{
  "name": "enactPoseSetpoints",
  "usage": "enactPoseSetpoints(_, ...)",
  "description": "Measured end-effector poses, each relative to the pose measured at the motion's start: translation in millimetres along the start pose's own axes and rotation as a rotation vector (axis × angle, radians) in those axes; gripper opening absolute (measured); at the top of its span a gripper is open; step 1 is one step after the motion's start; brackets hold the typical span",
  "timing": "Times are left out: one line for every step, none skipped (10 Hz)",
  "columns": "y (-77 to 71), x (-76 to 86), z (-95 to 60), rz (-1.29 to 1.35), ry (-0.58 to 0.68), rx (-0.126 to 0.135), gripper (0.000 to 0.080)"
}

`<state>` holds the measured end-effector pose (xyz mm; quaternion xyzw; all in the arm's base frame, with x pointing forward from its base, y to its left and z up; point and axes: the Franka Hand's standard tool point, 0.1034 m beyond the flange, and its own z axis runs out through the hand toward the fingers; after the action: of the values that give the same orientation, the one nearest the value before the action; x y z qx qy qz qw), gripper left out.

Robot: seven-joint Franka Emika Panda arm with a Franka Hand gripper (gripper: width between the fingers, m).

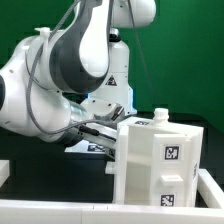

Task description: Assemble cabinet

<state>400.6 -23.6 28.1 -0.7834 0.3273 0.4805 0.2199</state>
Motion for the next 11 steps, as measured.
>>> enactPoseSetpoints(0.1, 0.1, 0.2, 0.000, 0.000, 0.000, 0.0796)
enactPoseSetpoints(0.6, 0.7, 1.5, 0.003, -0.002, 0.000, 0.0796)
enactPoseSetpoints(3.3, 2.8, 8.9, 0.019, -0.009, -0.003, 0.0796)
enactPoseSetpoints(3.2, 4.3, 15.9, 0.030, -0.021, -0.009, 0.0796)
enactPoseSetpoints(2.1, 5.1, 20.0, 0.029, -0.027, -0.014, 0.0796)
enactPoseSetpoints(2.2, 6.0, 23.1, 0.032, -0.033, -0.017, 0.0796)
enactPoseSetpoints(2.4, 5.6, 28.0, 0.040, -0.041, -0.021, 0.0796)
enactPoseSetpoints(1.9, 5.3, 30.9, 0.047, -0.046, -0.024, 0.0796)
enactPoseSetpoints(2.2, 5.3, 30.9, 0.046, -0.046, -0.025, 0.0796)
enactPoseSetpoints(2.3, 5.3, 30.9, 0.046, -0.046, -0.025, 0.0677)
enactPoseSetpoints(2.3, 5.3, 30.8, 0.046, -0.046, -0.025, 0.0556)
